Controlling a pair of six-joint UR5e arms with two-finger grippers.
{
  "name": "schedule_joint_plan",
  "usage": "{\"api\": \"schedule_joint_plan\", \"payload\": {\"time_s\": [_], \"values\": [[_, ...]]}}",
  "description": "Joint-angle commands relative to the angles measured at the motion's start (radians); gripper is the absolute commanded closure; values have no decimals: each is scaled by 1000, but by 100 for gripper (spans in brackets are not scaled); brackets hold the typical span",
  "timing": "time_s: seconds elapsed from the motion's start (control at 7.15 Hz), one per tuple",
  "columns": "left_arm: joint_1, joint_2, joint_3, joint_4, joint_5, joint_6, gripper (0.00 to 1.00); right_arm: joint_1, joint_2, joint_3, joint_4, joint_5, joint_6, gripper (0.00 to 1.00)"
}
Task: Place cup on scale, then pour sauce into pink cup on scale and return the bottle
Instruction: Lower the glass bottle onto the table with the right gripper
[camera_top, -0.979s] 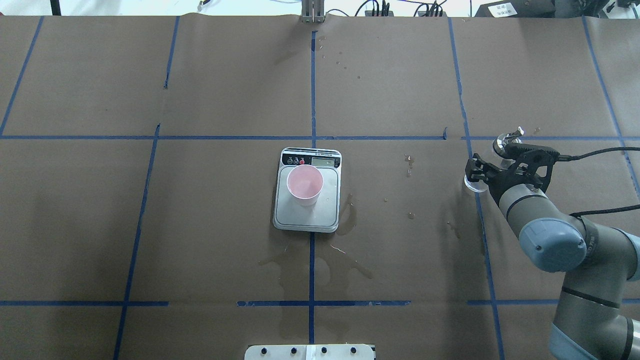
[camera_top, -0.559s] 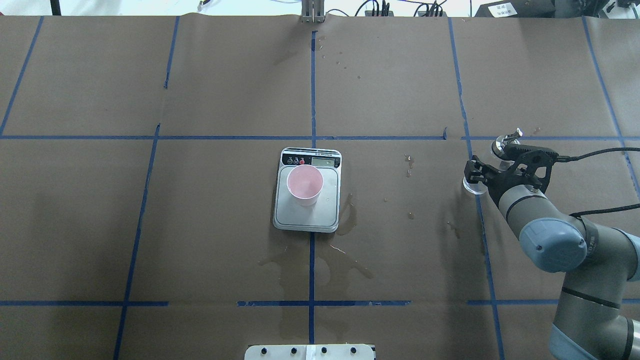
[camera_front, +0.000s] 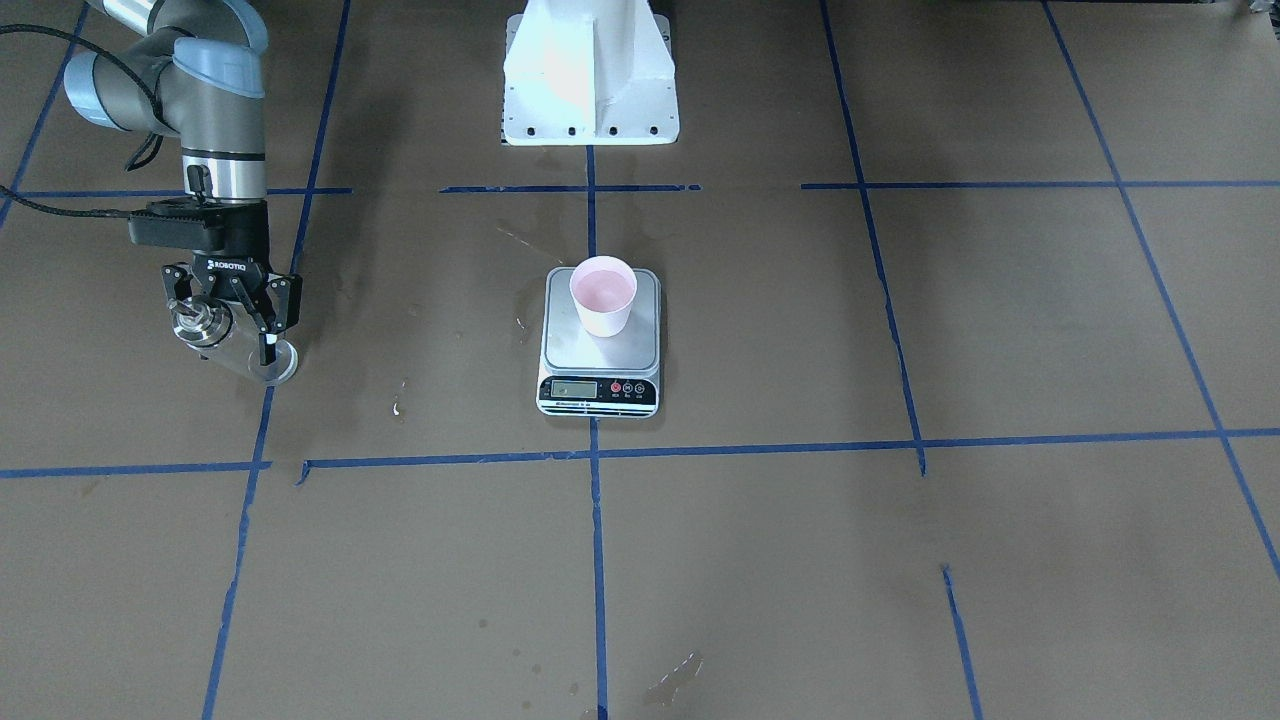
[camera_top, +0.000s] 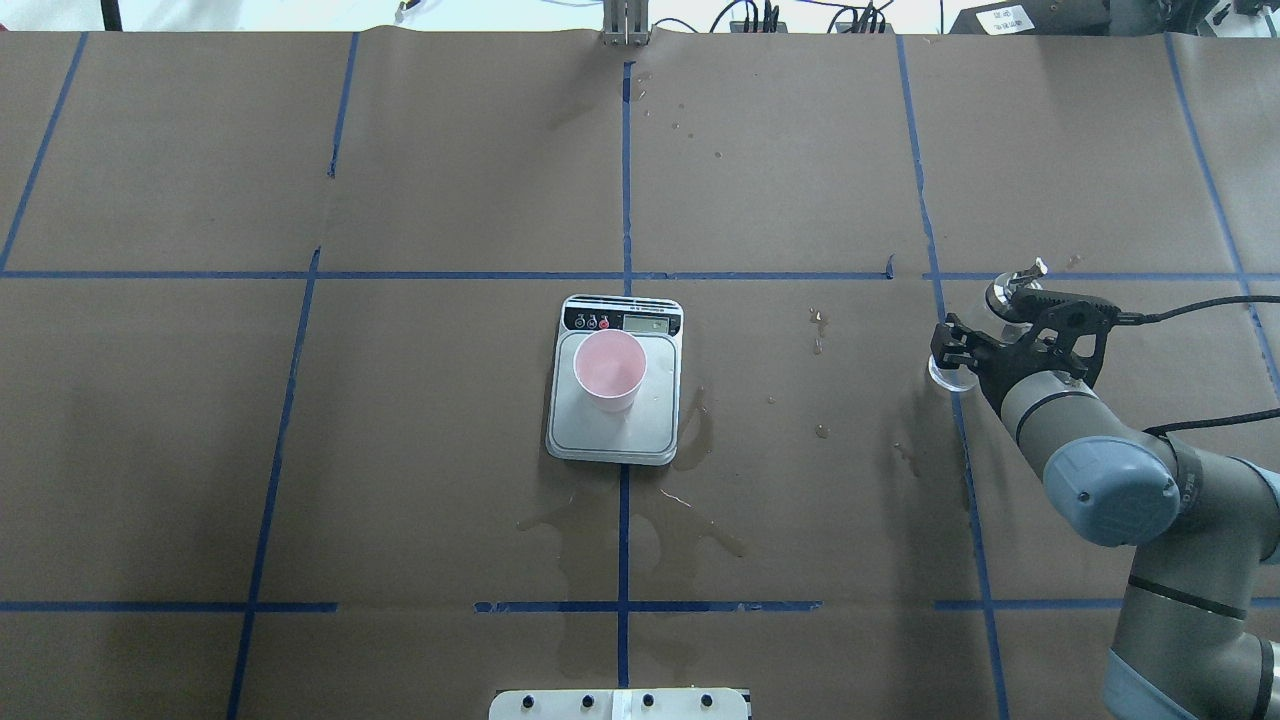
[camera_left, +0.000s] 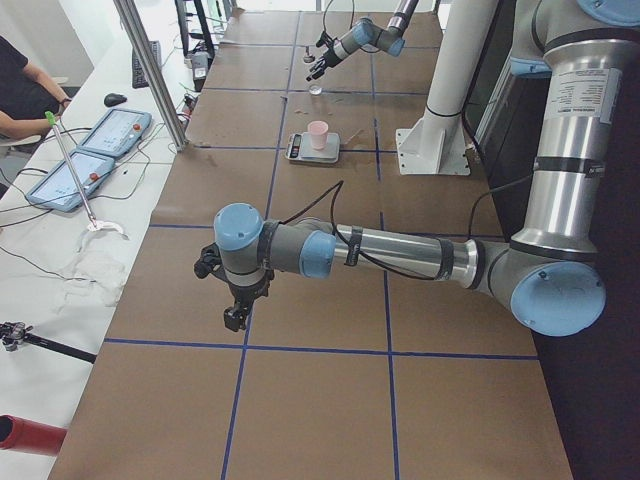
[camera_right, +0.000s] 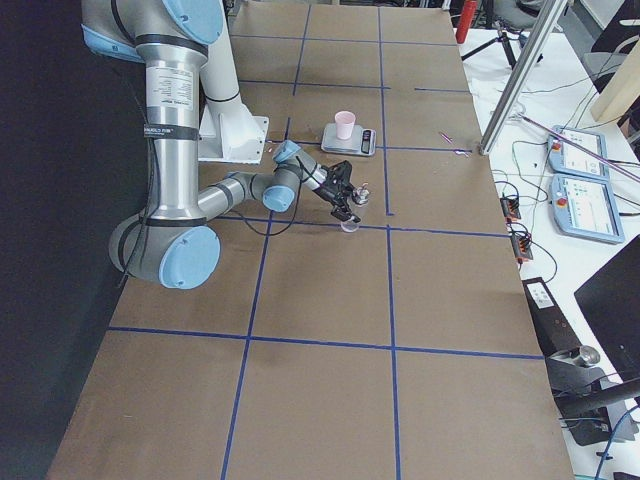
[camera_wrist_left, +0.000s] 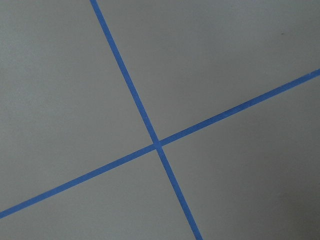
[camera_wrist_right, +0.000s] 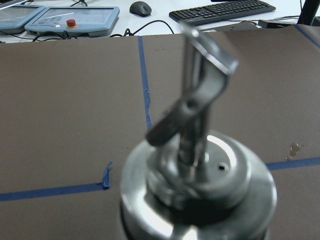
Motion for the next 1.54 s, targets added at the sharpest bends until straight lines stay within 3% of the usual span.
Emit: {"api": "schedule_joint_plan", "payload": {"time_s": [0.0, 0.28, 0.7, 0.84, 1.4], "values": [[0, 0, -1, 0, 0, 0, 0, 0, -10, 2, 0, 0, 0, 0], [0, -2, -1, 0, 0, 0, 0, 0, -16, 9, -6, 8, -11, 0], [0, -2, -3, 0, 8, 0, 0, 2, -17, 156, -202, 120, -12, 0], [0, -2, -3, 0, 8, 0, 0, 3, -28, 161, -216, 161, -14, 0], [0, -2, -4, 0, 9, 0, 0, 6, -112, 238, -221, 417, -63, 0]]}}
